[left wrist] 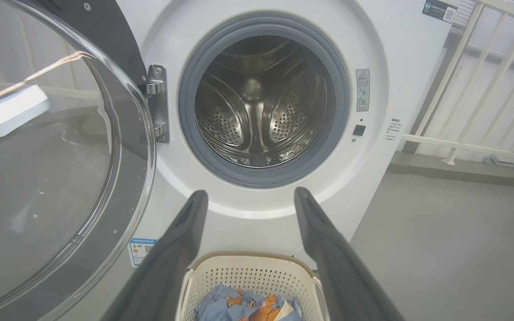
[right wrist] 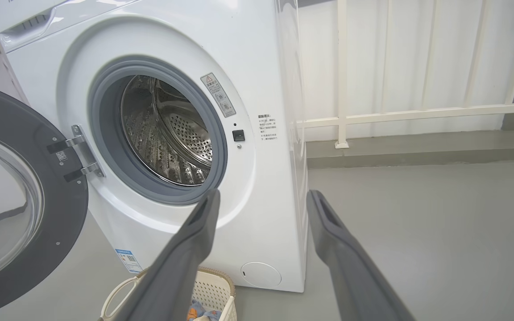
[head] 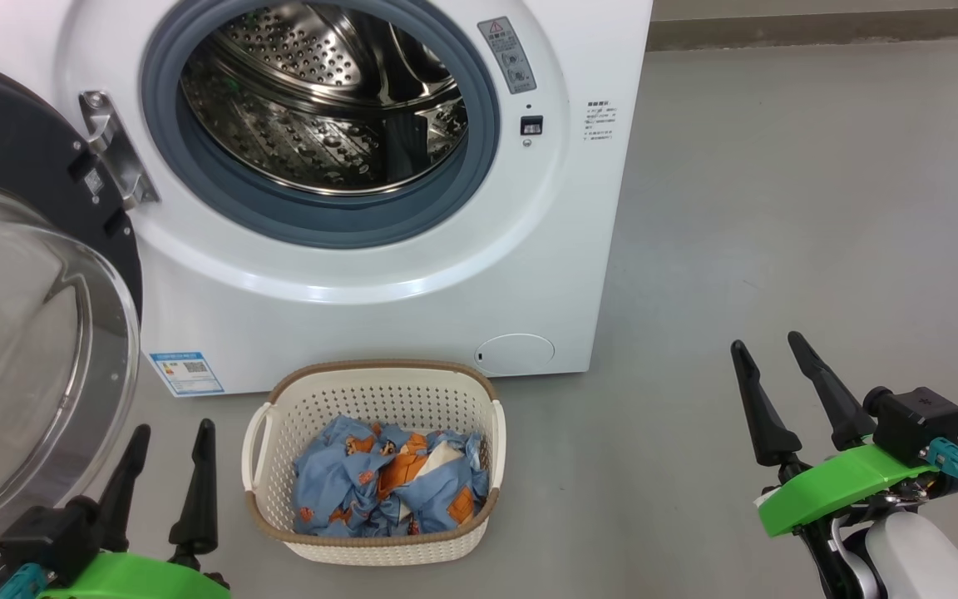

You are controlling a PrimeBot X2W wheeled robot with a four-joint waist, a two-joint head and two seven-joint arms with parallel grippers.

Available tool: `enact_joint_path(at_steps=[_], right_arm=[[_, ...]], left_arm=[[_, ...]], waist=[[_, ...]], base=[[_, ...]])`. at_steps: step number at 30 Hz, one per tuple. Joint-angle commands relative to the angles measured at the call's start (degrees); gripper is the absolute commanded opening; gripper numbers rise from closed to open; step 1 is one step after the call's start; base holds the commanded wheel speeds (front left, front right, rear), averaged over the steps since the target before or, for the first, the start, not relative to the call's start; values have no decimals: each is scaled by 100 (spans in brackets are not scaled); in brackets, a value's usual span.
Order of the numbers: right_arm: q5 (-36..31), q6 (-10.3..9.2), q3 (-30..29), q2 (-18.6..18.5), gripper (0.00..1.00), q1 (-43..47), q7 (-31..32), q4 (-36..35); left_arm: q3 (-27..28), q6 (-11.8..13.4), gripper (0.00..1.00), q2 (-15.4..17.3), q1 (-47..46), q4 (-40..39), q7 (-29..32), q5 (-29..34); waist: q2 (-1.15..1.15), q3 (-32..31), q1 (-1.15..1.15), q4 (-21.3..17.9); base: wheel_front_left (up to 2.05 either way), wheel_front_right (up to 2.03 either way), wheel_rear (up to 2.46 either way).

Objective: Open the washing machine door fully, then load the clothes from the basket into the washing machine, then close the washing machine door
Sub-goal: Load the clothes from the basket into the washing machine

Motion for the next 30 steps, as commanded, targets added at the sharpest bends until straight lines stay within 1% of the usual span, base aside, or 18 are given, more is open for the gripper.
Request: enact_joint_path(at_steps=[1,12,16,21,30], right_arm=[[33,33,143,-84,100,-45,-69,-119],[33,33,119,-72,100,-53,-69,-109],[27,33,103,-59,100,-56,-69,-107],[17,33,84,-40,100,-53,-69,-104],[2,33,69,-19,100,-51,-69,-101]], left_arm=[[202,34,100,174,-128,-172,-69,-11],[180,4,100,178,-143,-187,-44,-85],[171,11,100,186,-155,-191,-47,-83],[163,15,100,194,-163,-191,-52,-88],[150,26,100,208,-181,-179,-55,-106]], waist=[[0,2,0,-1],[0,17,0,0],[0,21,0,4],[0,27,0,13],[0,46,0,38]], base=[[0,0,0],[1,-1,0],[45,-45,0],[120,-120,0],[176,-176,0]])
